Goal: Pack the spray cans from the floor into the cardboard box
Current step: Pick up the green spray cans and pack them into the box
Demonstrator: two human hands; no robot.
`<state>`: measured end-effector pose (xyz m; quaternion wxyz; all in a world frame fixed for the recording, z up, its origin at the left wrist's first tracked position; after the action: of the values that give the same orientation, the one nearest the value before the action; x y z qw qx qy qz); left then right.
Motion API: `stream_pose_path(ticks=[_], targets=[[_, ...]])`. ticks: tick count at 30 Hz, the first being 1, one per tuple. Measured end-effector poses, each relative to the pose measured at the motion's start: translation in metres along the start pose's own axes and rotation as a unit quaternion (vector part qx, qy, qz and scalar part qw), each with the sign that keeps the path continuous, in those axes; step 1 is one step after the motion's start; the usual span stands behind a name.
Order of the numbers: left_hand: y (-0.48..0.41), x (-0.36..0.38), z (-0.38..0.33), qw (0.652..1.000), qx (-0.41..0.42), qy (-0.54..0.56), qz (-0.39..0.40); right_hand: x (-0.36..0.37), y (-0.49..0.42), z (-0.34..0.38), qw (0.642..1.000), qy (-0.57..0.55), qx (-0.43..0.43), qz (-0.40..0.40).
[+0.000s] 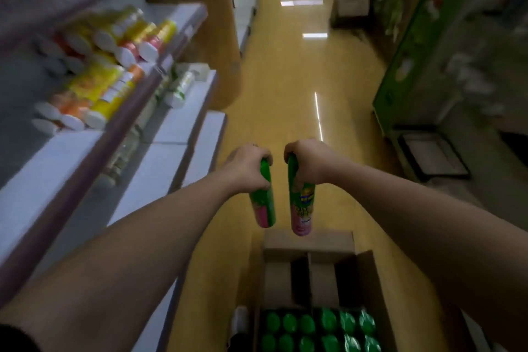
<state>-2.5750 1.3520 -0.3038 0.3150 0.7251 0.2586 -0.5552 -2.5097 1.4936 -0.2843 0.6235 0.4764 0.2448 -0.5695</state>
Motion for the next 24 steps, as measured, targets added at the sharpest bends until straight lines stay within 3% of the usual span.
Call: stream_pose_path(ticks=[11,24], targets=[[-0.019,0.238,0.019,0.99,0.032,0.009,0.137,0.219,-0.032,-0.129,0.981,-0.12,0.153,-0.017],[0.0,0.447,0.029,0.986,-0.006,0.059,0.156,0.401,-0.025,-0.206,0.975,-0.148,0.165,0.008]])
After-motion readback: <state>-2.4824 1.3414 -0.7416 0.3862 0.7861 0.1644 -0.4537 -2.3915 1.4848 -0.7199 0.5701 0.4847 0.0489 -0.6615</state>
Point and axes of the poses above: each hand's wrist, its own y-axis away from the middle knuckle, its own x-axis out of the palm, z = x × y, the point moved 3 cm from there along -y, towards the middle knuckle, and after that the axes turned 8 degrees about -y, right-handed, at the moved point
